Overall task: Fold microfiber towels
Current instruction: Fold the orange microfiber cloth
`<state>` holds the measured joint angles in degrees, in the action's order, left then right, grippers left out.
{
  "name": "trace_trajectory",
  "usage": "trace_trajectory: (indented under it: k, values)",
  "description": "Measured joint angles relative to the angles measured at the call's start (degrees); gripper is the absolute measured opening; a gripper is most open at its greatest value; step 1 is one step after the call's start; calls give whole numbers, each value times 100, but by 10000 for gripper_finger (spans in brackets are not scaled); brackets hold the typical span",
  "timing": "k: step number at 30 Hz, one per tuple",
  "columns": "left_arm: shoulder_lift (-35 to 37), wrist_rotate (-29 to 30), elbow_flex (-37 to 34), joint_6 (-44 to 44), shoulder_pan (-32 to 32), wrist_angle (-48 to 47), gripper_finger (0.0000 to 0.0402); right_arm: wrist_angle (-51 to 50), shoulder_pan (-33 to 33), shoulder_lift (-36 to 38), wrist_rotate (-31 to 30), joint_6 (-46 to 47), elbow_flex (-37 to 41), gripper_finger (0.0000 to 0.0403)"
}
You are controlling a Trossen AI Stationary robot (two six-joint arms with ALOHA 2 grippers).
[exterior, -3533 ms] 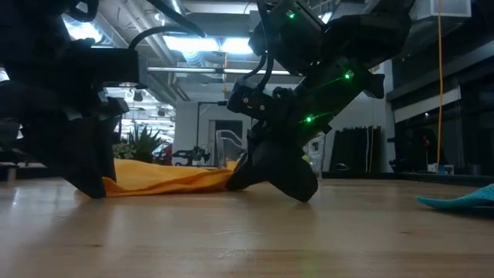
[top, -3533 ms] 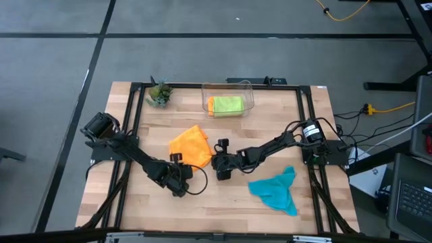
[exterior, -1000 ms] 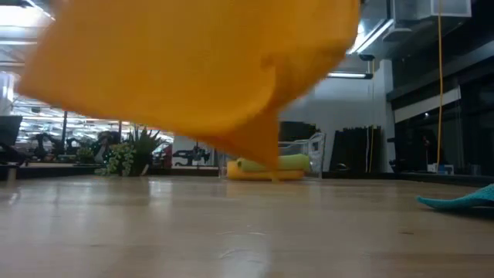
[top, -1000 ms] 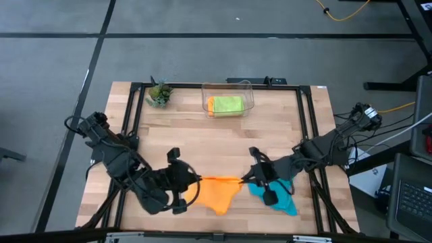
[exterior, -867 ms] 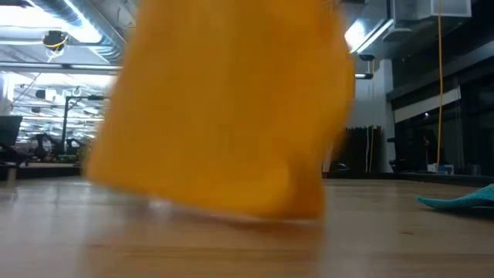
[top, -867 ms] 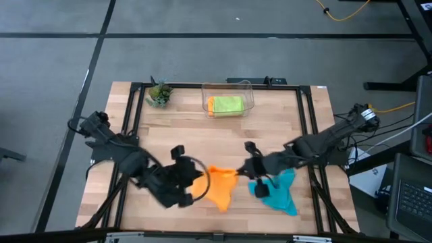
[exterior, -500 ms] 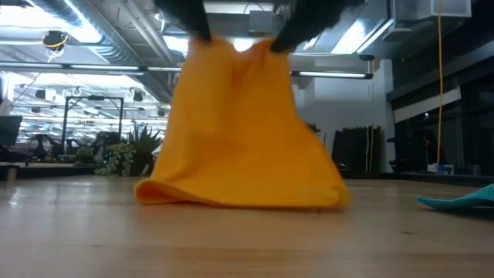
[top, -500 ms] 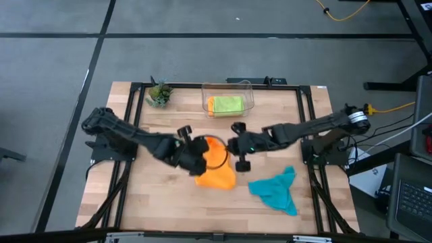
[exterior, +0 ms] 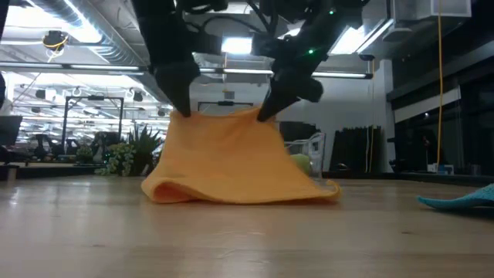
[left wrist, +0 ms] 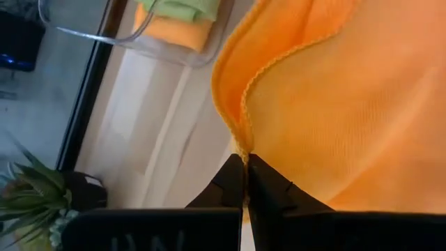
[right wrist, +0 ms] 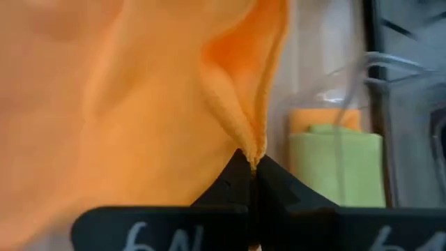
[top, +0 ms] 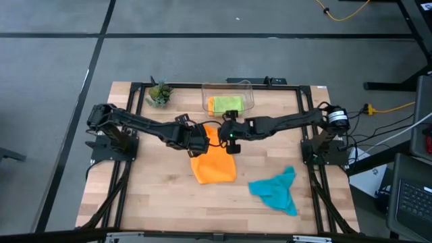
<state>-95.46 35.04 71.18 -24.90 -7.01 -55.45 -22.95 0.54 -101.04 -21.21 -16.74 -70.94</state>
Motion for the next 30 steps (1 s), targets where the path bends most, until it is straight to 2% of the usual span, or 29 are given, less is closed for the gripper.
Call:
trace_trajectory:
  k: [4,8,10,16,26,30]
  values:
    - [0,-79,-151,-8,21,248,0,18,-92,29,78,-6,0,2]
    - [0,-275,-97,-47,-171,366,0,172,-27,52,752,-201,110,2]
    - [0,-292,-85,-89,-329,470,0,485,57,53,858,-238,393,2]
    - [0,-620,-85,-639,-961,644,0,822,615,75,561,7,1015,2]
    - [-131,-638,-81,-1269,-1868,1358,0,677,1570,56,413,614,1032,2]
    - [-450,-937,-79,-1602,-2076,1496,0,333,1774,46,428,1039,1032,2]
